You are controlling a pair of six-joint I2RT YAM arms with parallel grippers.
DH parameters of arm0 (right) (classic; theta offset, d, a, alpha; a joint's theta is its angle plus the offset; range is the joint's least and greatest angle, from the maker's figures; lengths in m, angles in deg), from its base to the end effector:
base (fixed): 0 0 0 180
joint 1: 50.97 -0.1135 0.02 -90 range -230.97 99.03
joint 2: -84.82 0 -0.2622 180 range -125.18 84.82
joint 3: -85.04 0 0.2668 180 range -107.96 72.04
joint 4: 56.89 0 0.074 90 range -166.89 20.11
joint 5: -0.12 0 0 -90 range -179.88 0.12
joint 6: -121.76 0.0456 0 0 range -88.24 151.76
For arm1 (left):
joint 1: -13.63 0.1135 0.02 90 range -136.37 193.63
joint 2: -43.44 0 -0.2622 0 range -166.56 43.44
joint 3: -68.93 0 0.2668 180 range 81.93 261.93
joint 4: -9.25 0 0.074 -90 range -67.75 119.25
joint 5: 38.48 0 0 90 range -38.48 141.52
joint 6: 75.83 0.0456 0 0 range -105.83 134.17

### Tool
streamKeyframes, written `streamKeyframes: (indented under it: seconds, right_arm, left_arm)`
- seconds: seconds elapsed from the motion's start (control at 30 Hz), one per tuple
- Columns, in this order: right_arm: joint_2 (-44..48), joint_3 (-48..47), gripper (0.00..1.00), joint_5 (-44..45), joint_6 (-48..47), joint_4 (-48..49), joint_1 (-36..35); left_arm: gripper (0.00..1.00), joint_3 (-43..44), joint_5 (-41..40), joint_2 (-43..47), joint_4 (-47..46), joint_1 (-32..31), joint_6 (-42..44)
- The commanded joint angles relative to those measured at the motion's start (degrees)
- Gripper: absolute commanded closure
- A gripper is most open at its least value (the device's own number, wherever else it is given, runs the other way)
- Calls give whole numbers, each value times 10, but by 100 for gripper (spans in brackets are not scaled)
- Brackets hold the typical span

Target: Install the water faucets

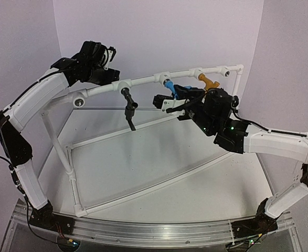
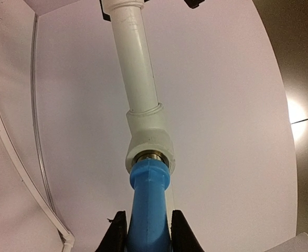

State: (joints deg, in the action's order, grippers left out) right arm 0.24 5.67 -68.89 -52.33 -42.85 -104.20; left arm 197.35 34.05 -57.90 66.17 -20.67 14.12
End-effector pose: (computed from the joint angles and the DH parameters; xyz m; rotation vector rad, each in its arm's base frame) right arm 0.2382 0.2915 0.3682 -1.2207 0.8092 -0.7002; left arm 0.3473 -0.2203 0.4336 0.4309 2.0203 -0.0499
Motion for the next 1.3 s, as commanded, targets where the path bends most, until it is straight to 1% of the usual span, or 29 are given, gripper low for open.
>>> streamKeyframes:
  seconds: [0.0, 0.2, 0.5, 0.77, 1.27]
  right_arm:
    - [-16, -55, 100, 30, 96, -16, 4]
    - [-20, -95, 100, 56, 227, -102, 4]
    - [-22, -134, 100, 41, 413, -208, 4]
    - [-20, -152, 100, 1, 544, -246, 4]
    - [8, -146, 100, -79, 774, -265, 5]
  left_arm:
    - [27, 3, 56, 8, 22, -18, 0]
    - [27, 4, 56, 5, 20, -17, 0]
    - [28, 4, 57, -1, 16, -17, 0]
    - [28, 0, 55, -1, 11, -17, 0]
    - [29, -9, 47, 0, 2, -17, -3]
